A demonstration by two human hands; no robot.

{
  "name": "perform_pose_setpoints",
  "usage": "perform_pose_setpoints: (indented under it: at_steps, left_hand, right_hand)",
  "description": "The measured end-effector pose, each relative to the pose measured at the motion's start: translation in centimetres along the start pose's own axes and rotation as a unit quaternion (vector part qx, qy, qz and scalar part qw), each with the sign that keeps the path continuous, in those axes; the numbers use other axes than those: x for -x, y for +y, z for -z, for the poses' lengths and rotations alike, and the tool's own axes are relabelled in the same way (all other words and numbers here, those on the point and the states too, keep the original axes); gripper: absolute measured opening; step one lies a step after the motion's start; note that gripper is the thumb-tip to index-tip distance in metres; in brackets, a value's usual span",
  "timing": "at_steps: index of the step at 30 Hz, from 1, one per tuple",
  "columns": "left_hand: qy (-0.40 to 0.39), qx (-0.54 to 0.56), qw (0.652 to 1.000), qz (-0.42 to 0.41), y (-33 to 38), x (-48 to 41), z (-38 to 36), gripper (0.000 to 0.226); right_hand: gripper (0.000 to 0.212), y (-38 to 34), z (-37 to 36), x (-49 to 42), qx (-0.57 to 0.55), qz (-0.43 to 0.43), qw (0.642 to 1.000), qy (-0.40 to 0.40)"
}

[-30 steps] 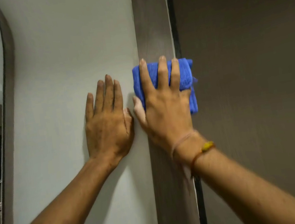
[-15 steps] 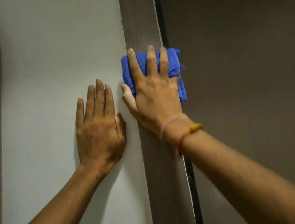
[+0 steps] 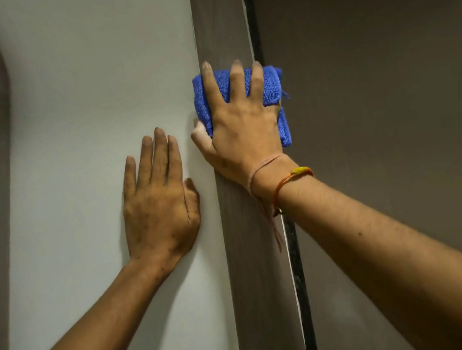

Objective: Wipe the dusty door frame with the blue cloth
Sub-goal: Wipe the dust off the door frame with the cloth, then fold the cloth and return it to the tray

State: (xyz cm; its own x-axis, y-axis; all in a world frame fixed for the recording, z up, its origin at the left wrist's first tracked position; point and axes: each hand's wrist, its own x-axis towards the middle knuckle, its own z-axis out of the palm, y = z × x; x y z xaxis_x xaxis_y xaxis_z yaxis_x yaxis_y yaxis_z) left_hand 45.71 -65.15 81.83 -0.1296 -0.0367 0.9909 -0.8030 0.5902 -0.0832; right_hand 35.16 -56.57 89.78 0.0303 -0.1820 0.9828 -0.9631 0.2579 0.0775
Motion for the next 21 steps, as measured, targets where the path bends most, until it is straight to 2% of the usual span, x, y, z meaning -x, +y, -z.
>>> perform_pose_setpoints:
  at_steps: [4,7,9,12,13,15,16,17,18,19,20,21]
  left_hand:
    - [-0.017,0.030,0.999,-0.001,-0.2,0.4,0.3,0.061]
    - [-0.038,0.129,0.990,0.043,1.1,0.3,2.1,0.060]
    - [-0.030,0.250,0.961,0.113,3.2,1.6,4.0,0.052]
    - [-0.006,0.389,0.908,0.156,7.4,8.4,7.5,0.043]
    - [-0.042,0.444,0.877,0.178,9.8,11.5,8.4,0.041]
    - [-0.186,0.547,0.773,0.262,15.1,17.6,9.6,0.031]
    - [-0.272,0.575,0.706,0.312,17.5,20.2,10.0,0.020]
    - [-0.378,0.601,0.606,0.358,20.3,22.4,10.4,0.014]
    - [-0.494,0.606,0.498,0.375,23.9,24.6,11.3,0.018]
    - [-0.560,0.612,0.424,0.363,26.2,25.9,12.0,0.021]
    - [-0.609,0.616,0.381,0.322,28.6,27.3,12.7,0.021]
    - [-0.641,0.619,0.352,0.285,30.7,28.3,13.4,0.018]
  right_hand:
    - [0.076,-0.4,-0.6,4.3,-0.006,-0.023,1.000,0.001]
    - [0.081,-0.4,-0.1,10.9,-0.037,-0.021,0.998,-0.041]
    - [0.080,0.4,0.6,16.3,-0.139,-0.050,0.986,-0.077]
    - [0.067,3.1,3.2,24.2,-0.311,-0.203,0.926,-0.063]
    - [0.065,4.4,4.3,27.0,-0.323,-0.264,0.908,-0.047]
    - [0.064,7.1,7.6,33.0,-0.292,-0.347,0.890,-0.042]
    - [0.065,8.1,9.3,35.4,-0.266,-0.373,0.886,-0.068]
    - [0.068,9.0,11.1,37.9,-0.241,-0.404,0.877,-0.093]
    - [0.071,10.2,13.7,41.2,-0.206,-0.429,0.871,-0.124]
    - [0.073,11.0,15.5,43.5,-0.175,-0.433,0.872,-0.150]
    - [0.074,11.9,17.9,45.9,-0.145,-0.445,0.864,-0.185]
    - [0.075,12.5,20.1,47.8,-0.114,-0.459,0.854,-0.216]
